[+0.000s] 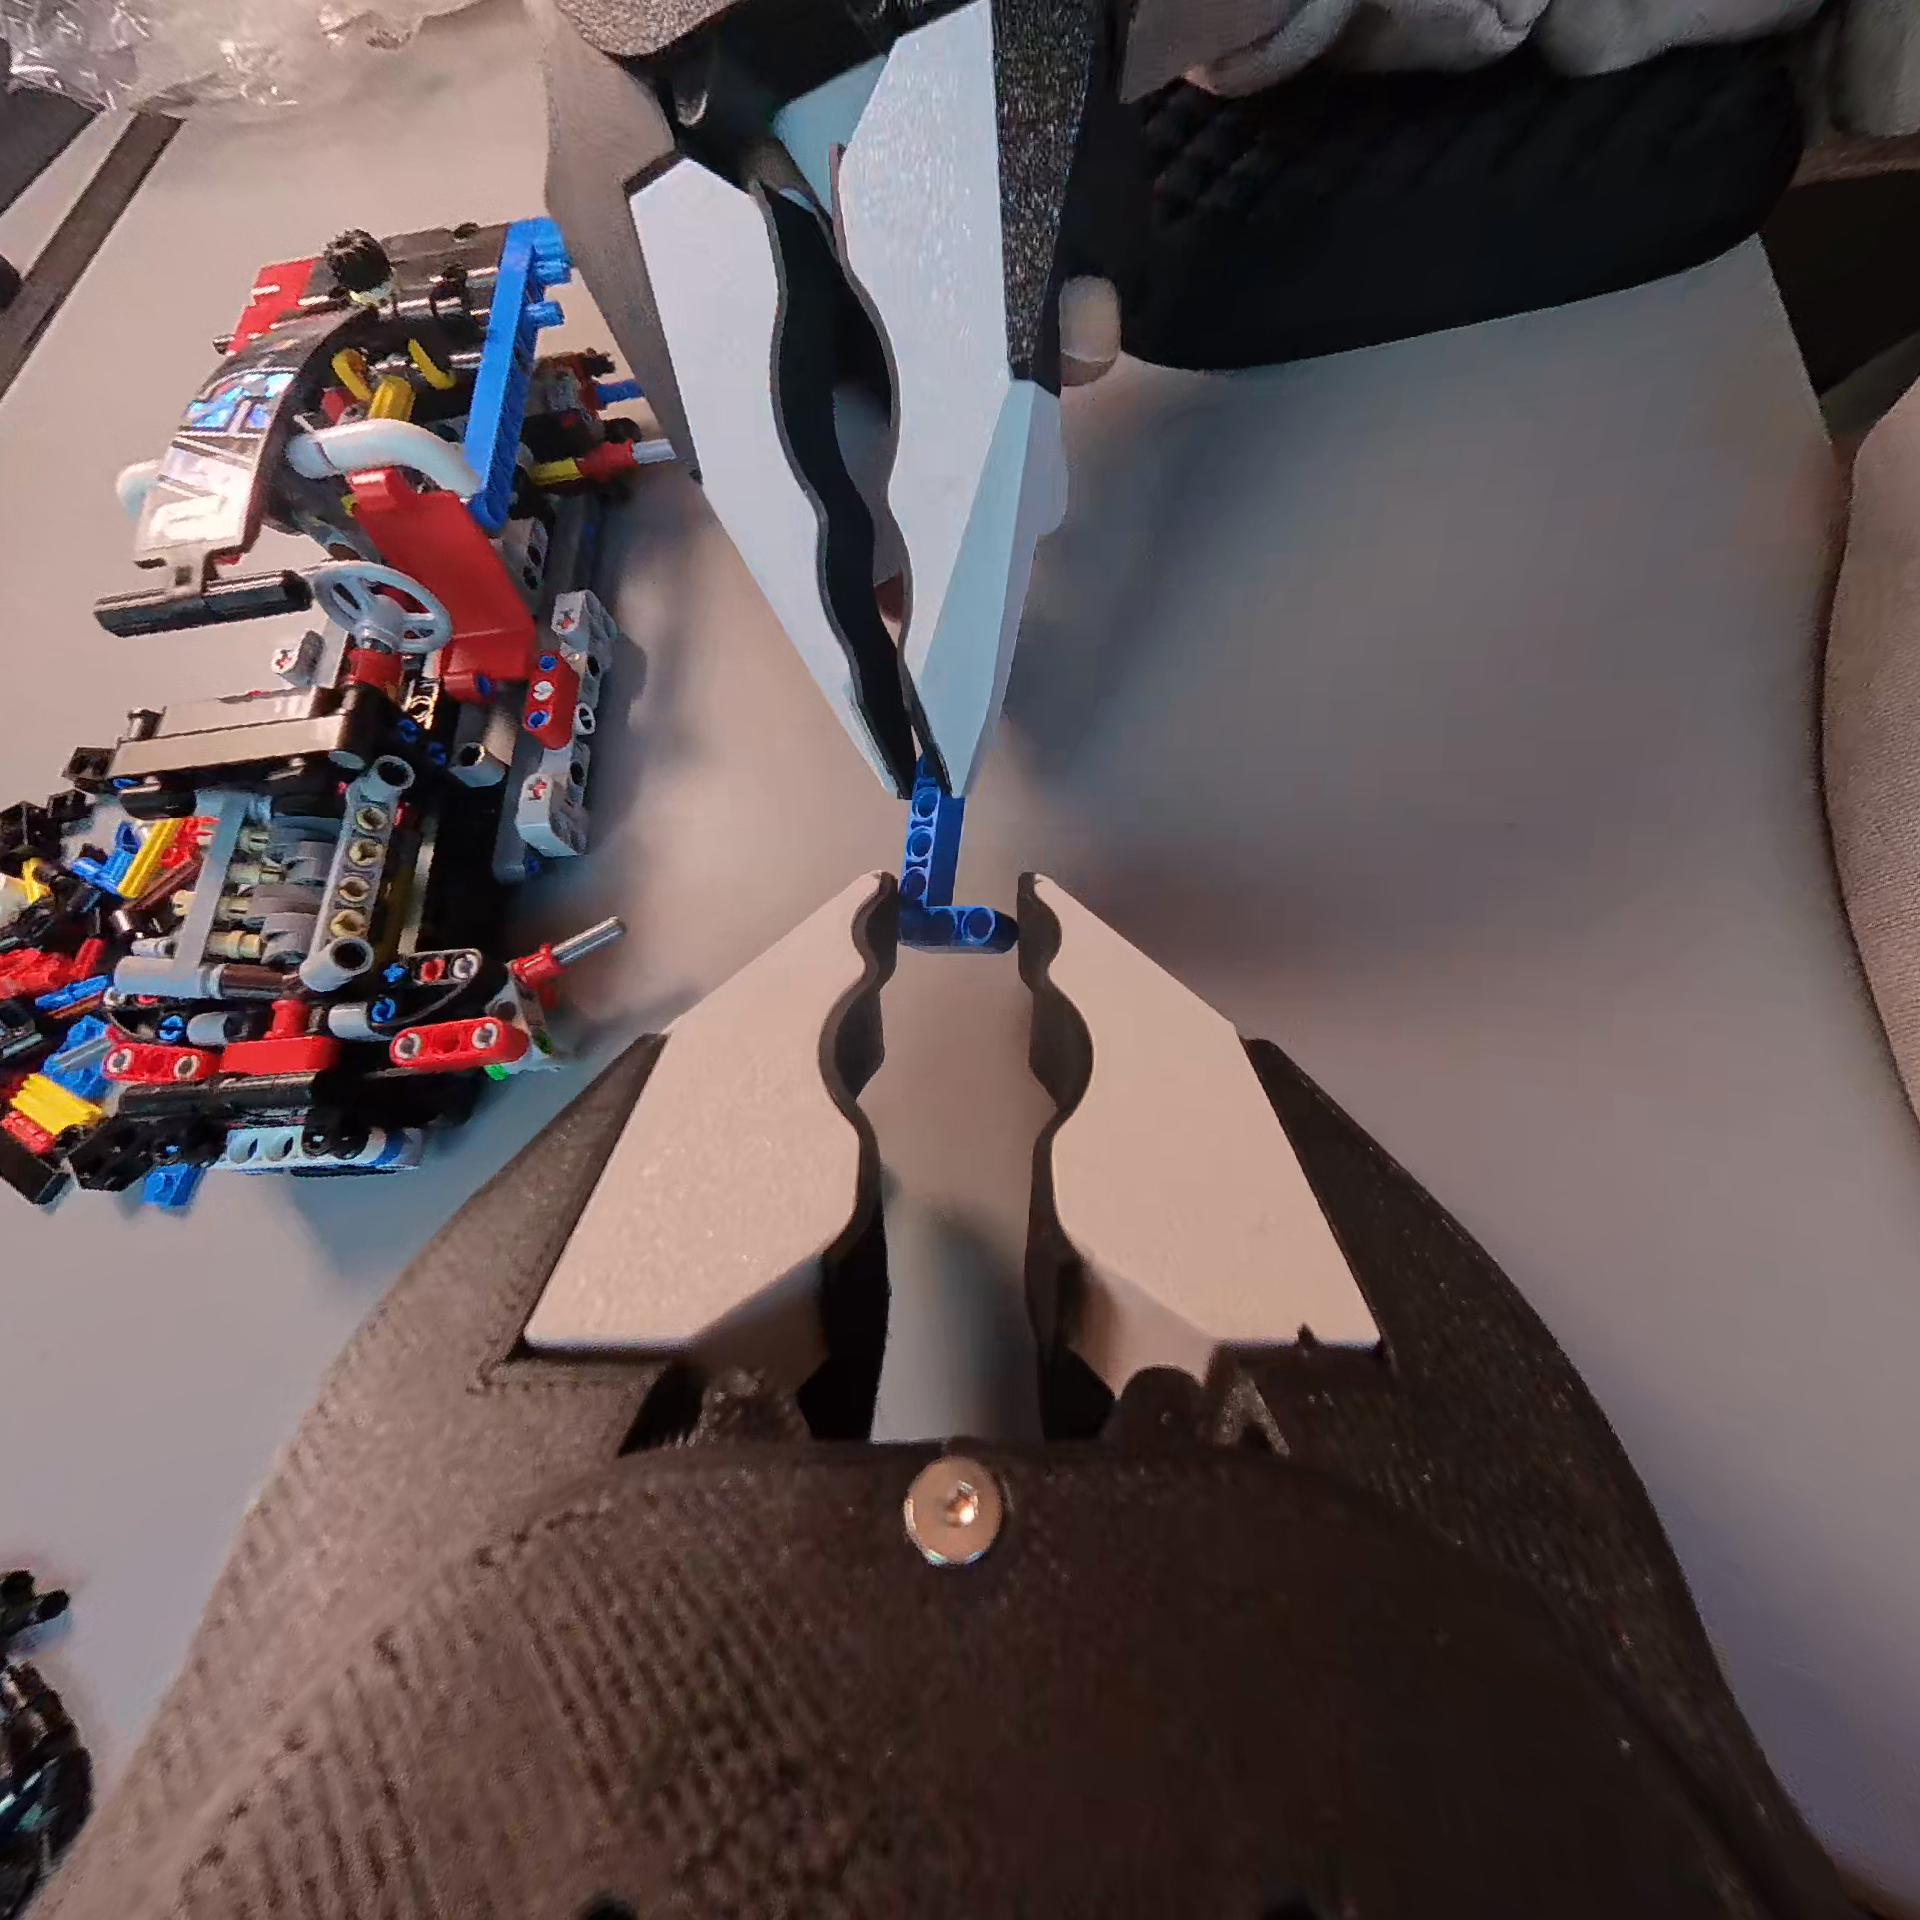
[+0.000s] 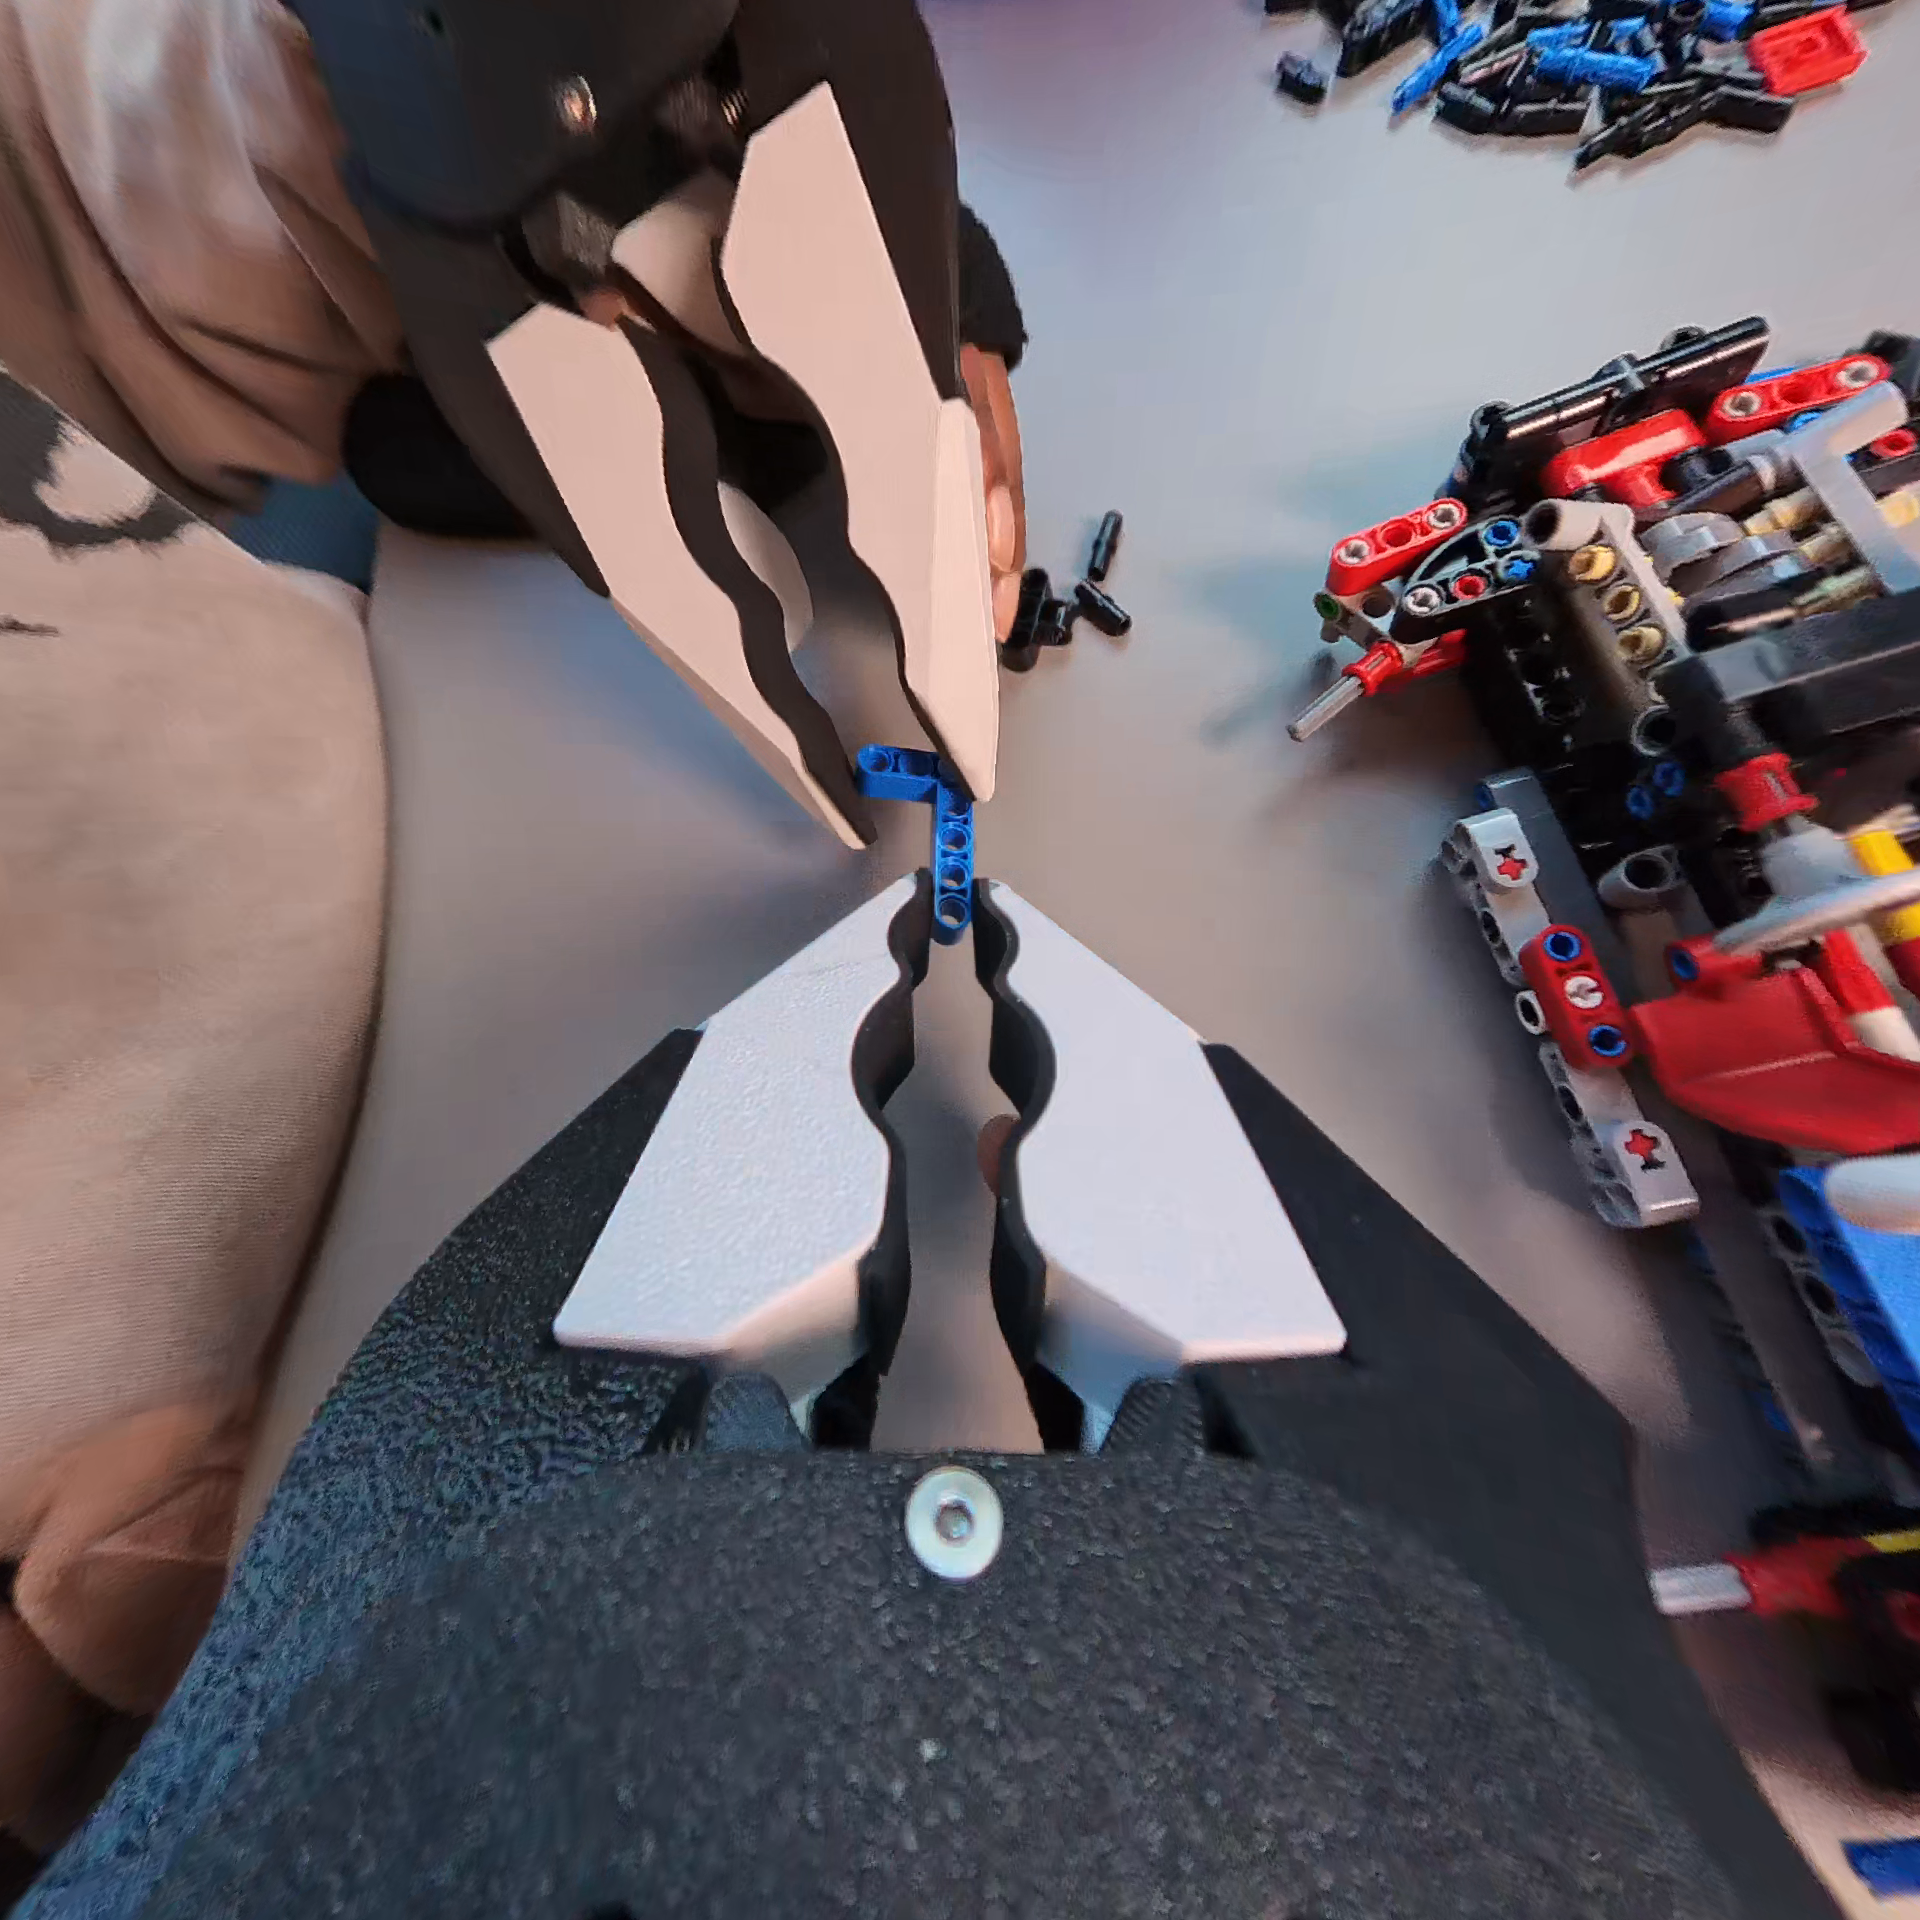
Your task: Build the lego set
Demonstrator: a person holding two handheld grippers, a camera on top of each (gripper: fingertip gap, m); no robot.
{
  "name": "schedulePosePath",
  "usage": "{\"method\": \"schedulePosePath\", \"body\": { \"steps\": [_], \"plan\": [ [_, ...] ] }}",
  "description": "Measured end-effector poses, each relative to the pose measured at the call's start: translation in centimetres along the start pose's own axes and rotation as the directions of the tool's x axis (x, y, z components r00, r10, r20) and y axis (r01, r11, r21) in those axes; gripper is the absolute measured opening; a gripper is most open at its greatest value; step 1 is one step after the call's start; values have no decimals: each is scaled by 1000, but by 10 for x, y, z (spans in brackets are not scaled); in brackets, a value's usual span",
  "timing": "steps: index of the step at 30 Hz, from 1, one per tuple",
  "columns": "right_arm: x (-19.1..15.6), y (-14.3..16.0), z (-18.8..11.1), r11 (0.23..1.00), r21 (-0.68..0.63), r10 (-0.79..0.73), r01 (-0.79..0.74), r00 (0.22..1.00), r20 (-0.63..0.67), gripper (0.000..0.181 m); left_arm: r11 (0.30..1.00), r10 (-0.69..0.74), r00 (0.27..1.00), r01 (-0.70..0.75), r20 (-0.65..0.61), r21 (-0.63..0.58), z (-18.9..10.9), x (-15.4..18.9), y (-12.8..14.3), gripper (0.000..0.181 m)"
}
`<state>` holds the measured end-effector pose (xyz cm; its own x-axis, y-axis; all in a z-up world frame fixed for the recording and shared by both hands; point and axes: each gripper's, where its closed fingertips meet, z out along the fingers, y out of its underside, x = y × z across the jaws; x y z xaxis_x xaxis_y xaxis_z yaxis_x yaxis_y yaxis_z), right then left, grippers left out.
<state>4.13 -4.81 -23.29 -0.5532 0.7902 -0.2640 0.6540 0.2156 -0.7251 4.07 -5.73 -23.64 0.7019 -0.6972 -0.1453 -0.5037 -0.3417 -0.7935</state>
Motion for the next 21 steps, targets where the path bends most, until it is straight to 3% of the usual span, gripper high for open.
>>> {"method": "schedulePosePath", "body": {
  "steps": [5,11,16,21],
  "plan": [
    [1,-16,-14,986,143,75,-83,995,64,6,987,-109,994,110,-13,120,-10,-10,-15,16],
    [-3,-38,-31,940,307,104,-146,983,150,0,900,-306,941,335,-143,280,-27,-20,-36,6],
    [-1,-33,-27,948,284,112,-146,985,134,0,874,-365,912,405,-187,268,-27,-19,-35,6],
    [2,-18,-19,981,191,-35,35,999,-1,10,855,-443,868,485,-225,184,-20,-18,-26,5]
  ]
}}
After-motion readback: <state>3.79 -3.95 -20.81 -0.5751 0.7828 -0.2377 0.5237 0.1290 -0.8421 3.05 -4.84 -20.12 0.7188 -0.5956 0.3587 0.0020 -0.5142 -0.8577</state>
